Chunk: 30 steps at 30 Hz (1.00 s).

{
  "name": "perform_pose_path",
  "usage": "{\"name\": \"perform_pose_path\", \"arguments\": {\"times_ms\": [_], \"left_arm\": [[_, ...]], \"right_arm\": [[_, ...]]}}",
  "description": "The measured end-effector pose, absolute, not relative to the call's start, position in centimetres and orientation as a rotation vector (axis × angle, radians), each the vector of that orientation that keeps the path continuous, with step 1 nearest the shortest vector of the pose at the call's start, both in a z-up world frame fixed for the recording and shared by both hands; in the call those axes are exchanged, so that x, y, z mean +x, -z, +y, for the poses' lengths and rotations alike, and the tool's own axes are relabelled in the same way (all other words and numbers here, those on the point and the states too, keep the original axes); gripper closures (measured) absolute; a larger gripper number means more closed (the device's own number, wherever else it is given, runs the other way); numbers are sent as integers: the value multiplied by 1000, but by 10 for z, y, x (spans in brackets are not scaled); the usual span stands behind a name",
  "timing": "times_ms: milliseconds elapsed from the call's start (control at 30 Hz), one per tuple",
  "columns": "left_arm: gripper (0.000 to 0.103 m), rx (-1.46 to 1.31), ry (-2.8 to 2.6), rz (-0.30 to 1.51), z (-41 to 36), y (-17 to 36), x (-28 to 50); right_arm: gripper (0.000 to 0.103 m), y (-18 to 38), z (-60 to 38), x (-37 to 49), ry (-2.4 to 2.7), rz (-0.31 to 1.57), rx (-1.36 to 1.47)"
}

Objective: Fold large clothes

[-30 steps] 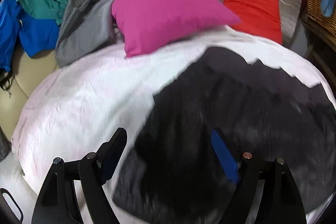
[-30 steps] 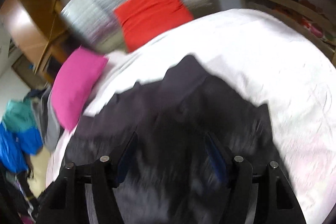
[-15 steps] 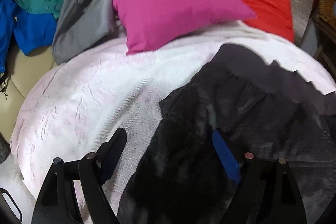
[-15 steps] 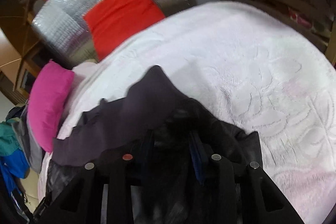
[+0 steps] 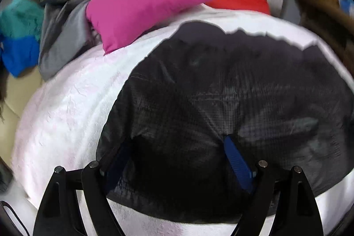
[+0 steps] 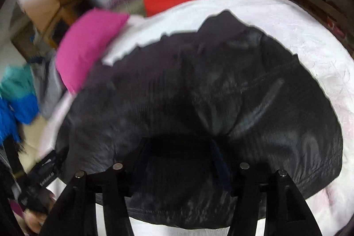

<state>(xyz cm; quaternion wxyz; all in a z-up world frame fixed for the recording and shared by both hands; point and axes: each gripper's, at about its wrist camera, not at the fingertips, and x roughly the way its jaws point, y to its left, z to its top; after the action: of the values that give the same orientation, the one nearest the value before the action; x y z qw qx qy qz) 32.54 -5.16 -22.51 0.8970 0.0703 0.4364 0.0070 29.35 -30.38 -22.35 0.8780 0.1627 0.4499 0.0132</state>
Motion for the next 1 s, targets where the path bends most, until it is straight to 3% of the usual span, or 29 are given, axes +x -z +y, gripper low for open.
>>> {"name": "perform_pose_path", "arguments": {"times_ms": [233, 433, 767, 900, 1000], "left_arm": [[17, 64, -28, 828, -42, 202, 299], [17, 155, 16, 745, -63, 198, 277], [17, 168, 5, 731, -70, 203, 277], [17, 166, 1, 741, -71, 205, 280], [17, 173, -1, 748, -72, 207, 281]], "right_arm": [[43, 201, -289, 246, -47, 792, 359], [39, 232, -277, 265, -76, 970, 356], [38, 203, -296, 257, -96, 808, 451], [37, 228, -287, 268, -66, 962, 414], [35, 221, -287, 266, -77, 946, 416]]}}
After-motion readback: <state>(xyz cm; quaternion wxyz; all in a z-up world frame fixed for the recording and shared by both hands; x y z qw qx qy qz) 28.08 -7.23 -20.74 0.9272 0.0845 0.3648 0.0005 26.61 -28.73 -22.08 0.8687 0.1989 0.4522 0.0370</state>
